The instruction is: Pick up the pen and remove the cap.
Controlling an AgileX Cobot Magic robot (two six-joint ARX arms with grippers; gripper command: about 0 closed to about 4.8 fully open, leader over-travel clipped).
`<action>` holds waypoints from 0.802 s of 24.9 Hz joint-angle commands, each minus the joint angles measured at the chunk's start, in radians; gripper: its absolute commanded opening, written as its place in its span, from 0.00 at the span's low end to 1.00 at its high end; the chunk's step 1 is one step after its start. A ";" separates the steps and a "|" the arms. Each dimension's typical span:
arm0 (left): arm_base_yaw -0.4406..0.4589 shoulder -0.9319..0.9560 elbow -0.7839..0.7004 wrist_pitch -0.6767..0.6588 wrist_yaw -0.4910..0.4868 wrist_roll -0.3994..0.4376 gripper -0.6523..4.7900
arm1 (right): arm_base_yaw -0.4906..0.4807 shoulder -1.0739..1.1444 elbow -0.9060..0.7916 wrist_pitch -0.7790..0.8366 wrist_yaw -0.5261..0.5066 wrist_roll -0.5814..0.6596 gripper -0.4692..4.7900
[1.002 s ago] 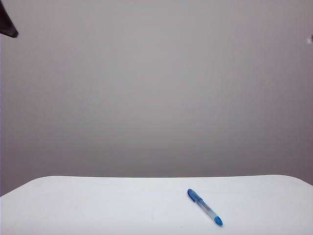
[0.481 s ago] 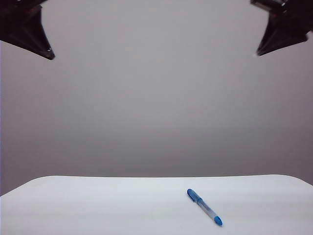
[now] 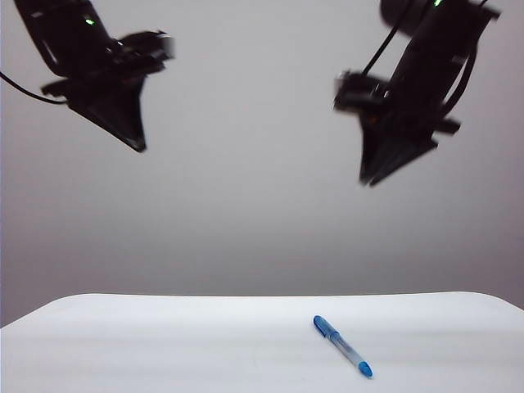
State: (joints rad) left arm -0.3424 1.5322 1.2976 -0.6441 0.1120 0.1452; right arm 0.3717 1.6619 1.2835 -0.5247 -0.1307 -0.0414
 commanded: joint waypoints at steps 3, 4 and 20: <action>-0.033 0.026 0.005 -0.012 0.000 0.047 0.11 | 0.025 0.090 0.005 -0.057 0.004 -0.015 0.41; -0.034 0.029 0.005 -0.014 0.002 0.058 0.11 | 0.026 0.106 0.005 -0.060 0.006 -0.015 0.43; -0.031 0.038 0.005 0.062 0.004 0.068 0.37 | 0.060 0.310 0.005 -0.018 -0.006 0.000 0.71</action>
State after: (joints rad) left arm -0.3740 1.5730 1.2980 -0.5941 0.1127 0.2100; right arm 0.4225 1.9694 1.2827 -0.5652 -0.1318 -0.0498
